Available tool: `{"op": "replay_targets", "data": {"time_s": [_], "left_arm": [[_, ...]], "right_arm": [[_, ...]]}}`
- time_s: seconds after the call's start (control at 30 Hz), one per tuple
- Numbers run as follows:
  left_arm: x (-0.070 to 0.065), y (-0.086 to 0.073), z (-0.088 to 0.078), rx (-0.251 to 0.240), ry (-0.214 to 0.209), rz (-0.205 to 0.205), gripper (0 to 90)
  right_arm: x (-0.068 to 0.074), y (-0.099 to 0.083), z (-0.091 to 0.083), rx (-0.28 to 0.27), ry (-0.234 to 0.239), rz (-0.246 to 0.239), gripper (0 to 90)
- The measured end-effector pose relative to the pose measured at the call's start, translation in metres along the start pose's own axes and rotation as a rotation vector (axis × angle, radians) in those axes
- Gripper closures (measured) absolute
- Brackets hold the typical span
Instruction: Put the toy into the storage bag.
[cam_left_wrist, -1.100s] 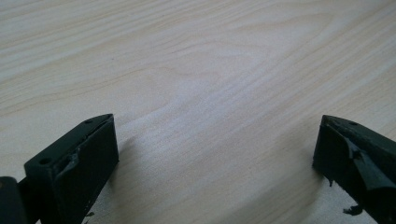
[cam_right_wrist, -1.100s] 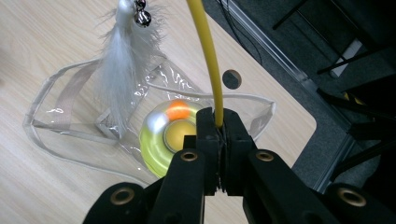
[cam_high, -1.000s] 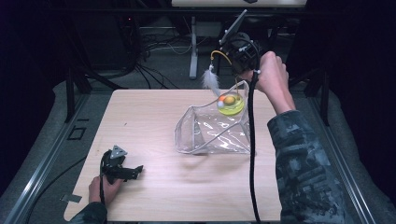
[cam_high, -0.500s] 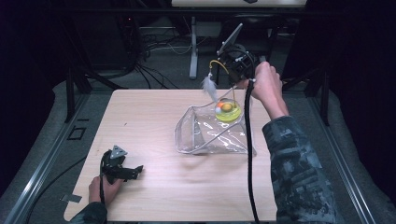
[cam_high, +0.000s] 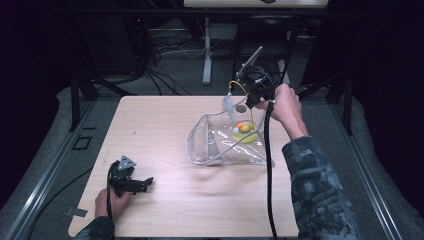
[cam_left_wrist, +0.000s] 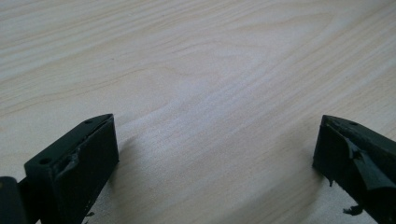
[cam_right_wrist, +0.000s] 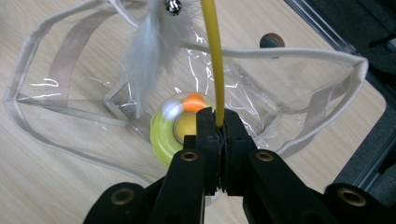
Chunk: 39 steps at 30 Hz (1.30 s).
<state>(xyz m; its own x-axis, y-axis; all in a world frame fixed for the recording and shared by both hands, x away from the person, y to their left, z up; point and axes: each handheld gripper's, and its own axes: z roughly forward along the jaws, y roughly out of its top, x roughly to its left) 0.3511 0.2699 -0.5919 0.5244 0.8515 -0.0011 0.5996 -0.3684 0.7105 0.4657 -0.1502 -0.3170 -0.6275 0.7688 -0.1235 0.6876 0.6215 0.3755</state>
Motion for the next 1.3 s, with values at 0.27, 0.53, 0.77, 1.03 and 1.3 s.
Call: {"op": "replay_targets", "data": {"time_s": [0.27,0.53,0.77,1.03,1.3], "left_arm": [[0.000,0.000,0.000,0.002,-0.001,0.000,0.0],[0.000,0.000,0.000,0.000,0.000,0.000,0.0],[0.000,0.000,0.000,-0.004,0.004,-0.001,0.0],[0.000,0.000,0.000,-0.004,0.005,-0.001,0.0],[0.000,0.000,0.000,-0.005,0.004,-0.001,0.0]], "right_arm": [[-0.002,-0.011,0.014,0.012,0.013,0.008,88.0],[-0.003,-0.019,0.027,0.038,0.027,0.015,88.0],[-0.002,-0.026,0.037,0.062,0.029,0.022,88.0],[-0.003,-0.030,0.043,0.082,0.021,0.015,88.0],[-0.001,-0.032,0.048,0.099,0.007,0.004,87.9]]}}
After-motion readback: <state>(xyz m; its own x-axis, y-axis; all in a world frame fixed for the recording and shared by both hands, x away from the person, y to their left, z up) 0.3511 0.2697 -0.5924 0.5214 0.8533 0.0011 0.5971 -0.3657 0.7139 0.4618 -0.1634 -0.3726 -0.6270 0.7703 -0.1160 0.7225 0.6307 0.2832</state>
